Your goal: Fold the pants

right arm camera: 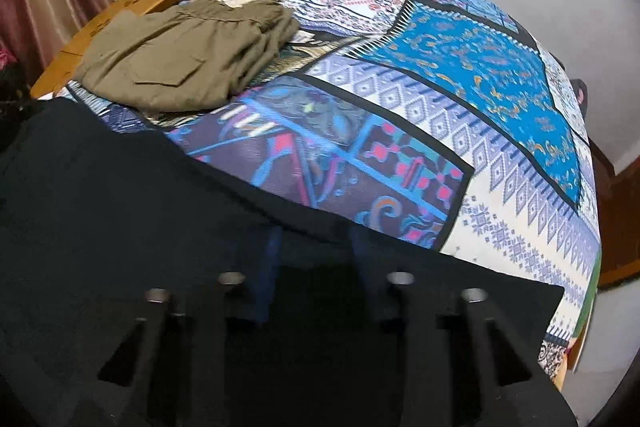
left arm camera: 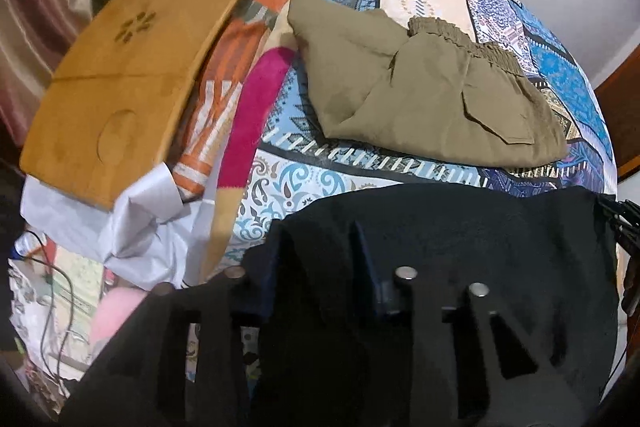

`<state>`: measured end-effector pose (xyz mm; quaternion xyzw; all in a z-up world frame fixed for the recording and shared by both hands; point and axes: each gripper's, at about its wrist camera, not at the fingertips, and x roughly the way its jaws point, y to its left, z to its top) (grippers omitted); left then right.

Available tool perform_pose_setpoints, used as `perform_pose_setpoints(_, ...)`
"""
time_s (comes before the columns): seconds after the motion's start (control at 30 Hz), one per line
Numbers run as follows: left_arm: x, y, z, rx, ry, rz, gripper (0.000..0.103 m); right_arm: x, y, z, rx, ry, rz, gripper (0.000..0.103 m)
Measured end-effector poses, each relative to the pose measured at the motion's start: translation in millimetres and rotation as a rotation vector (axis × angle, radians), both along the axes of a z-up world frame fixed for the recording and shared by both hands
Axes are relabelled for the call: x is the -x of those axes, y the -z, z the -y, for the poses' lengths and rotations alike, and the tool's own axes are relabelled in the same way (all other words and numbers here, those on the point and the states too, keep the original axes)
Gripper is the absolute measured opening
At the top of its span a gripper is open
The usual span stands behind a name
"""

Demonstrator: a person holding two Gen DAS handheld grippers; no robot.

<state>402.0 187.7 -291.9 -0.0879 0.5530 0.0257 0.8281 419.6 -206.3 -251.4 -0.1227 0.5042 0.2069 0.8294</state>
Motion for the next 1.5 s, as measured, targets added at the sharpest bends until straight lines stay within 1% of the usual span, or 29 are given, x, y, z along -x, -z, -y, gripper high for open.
perform_pose_setpoints(0.03, 1, -4, 2, -0.008, 0.002, 0.007, 0.029, 1, 0, -2, 0.006, 0.000, 0.004, 0.009)
perform_pose_setpoints(0.13, 5, -18, 8, -0.041, 0.018, 0.041, 0.025, 5, 0, -6, 0.026, -0.005, 0.033, 0.006)
perform_pose_setpoints(0.23, 10, -35, 13, -0.078, 0.034, 0.074, 0.017, 8, -5, -5, 0.030, 0.009, 0.052, 0.003)
perform_pose_setpoints(0.3, 14, -47, 16, -0.100, 0.047, 0.107, 0.015, 11, -15, 1, 0.017, 0.038, 0.081, 0.003)
perform_pose_setpoints(0.4, 23, -67, 21, -0.102, 0.068, 0.153, 0.014, 14, -37, 14, -0.016, 0.086, 0.123, 0.002)
perform_pose_setpoints(0.47, 32, -80, 24, -0.110, 0.081, 0.185, 0.013, 21, -51, 21, -0.045, 0.103, 0.143, 0.002)
perform_pose_setpoints(0.6, 55, -105, 33, -0.113, 0.110, 0.241, 0.012, 43, -78, 30, -0.054, 0.115, 0.186, 0.002)
perform_pose_setpoints(0.7, 70, -120, 39, -0.114, 0.125, 0.266, 0.013, 53, -83, 29, -0.049, 0.086, 0.162, 0.002)
perform_pose_setpoints(0.77, 75, -124, 42, -0.115, 0.132, 0.271, 0.013, 54, -78, 26, -0.057, 0.058, 0.131, 0.007)
perform_pose_setpoints(0.8, 77, -125, 44, -0.115, 0.134, 0.272, 0.013, 56, -75, 24, -0.056, 0.050, 0.123, 0.010)
perform_pose_setpoints(0.83, 78, -125, 45, -0.116, 0.135, 0.275, 0.013, 55, -70, 20, -0.056, 0.044, 0.113, 0.019)
perform_pose_setpoints(0.87, 79, -125, 47, -0.119, 0.135, 0.277, 0.013, 54, -66, 19, -0.060, 0.038, 0.101, 0.031)
perform_pose_setpoints(0.93, 80, -122, 49, -0.125, 0.137, 0.278, 0.013, 50, -57, 13, -0.073, 0.025, 0.086, 0.045)
perform_pose_setpoints(1.1, 73, -114, 49, -0.134, 0.143, 0.277, 0.012, 24, -34, -9, -0.038, -0.030, 0.082, 0.045)
perform_pose_setpoints(1.2, 66, -107, 49, -0.142, 0.154, 0.272, 0.012, 5, -18, -17, -0.004, -0.076, 0.048, 0.045)
perform_pose_setpoints(1.3, 55, -96, 48, -0.155, 0.154, 0.260, 0.012, -5, 1, -21, 0.009, -0.111, -0.017, 0.046)
perform_pose_setpoints(1.37, 49, -89, 44, -0.148, 0.143, 0.248, 0.012, -4, 4, -19, -0.005, -0.116, -0.008, 0.045)
perform_pose_setpoints(1.4, 45, -85, 42, -0.143, 0.137, 0.243, 0.012, -4, 4, -19, -0.002, -0.119, -0.005, 0.044)
perform_pose_setpoints(1.47, 39, -78, 41, -0.143, 0.125, 0.237, 0.012, -3, 4, -20, -0.013, -0.115, -0.010, 0.029)
perform_pose_setpoints(1.5, 36, -74, 40, -0.140, 0.117, 0.234, 0.012, -2, 4, -21, -0.022, -0.115, -0.012, 0.025)
